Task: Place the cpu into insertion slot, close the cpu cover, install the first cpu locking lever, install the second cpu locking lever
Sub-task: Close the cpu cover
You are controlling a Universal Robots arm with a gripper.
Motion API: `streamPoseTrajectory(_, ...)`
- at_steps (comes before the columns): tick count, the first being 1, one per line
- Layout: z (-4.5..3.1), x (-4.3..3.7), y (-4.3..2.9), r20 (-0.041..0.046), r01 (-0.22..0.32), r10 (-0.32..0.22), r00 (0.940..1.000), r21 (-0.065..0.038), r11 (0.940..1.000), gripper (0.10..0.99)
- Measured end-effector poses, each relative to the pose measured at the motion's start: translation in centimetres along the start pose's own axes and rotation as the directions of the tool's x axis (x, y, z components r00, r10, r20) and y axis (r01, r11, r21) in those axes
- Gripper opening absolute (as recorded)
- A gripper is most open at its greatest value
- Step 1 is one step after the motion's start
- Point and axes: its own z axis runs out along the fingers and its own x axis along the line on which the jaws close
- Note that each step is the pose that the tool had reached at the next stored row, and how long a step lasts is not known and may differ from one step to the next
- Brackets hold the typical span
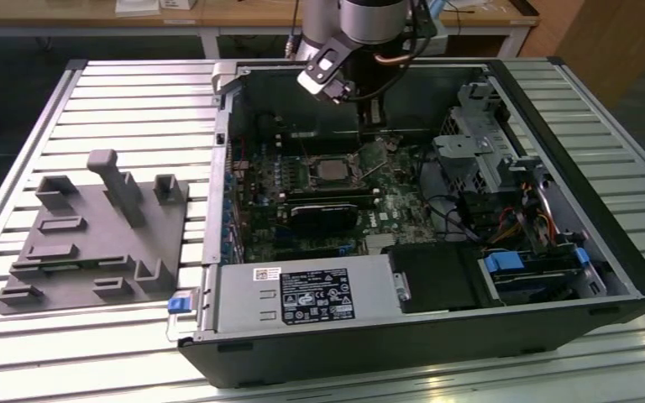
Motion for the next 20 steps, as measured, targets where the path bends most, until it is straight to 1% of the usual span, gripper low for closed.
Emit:
streamPoseTrajectory(3,0.11,0.04,0.93,0.0003,0.0,0.0,1.0,0.001,1.0,0.106)
streamPoseTrajectory(7,0.25,0.08,1.97,0.0002,0.0,0.0,1.0,0.002,1.0,0.106)
streamPoseTrajectory(12,0.4,0.14,3.04,0.0028,0.0,0.0,1.0,0.004,1.0,0.106)
streamPoseTrajectory(15,0.51,0.17,3.58,0.0078,0.001,-0.001,1.0,0.006,1.0,0.106)
streamPoseTrajectory(20,0.82,0.21,4.18,0.0241,0.002,-0.002,0.9997,0.01,1.0,0.106)
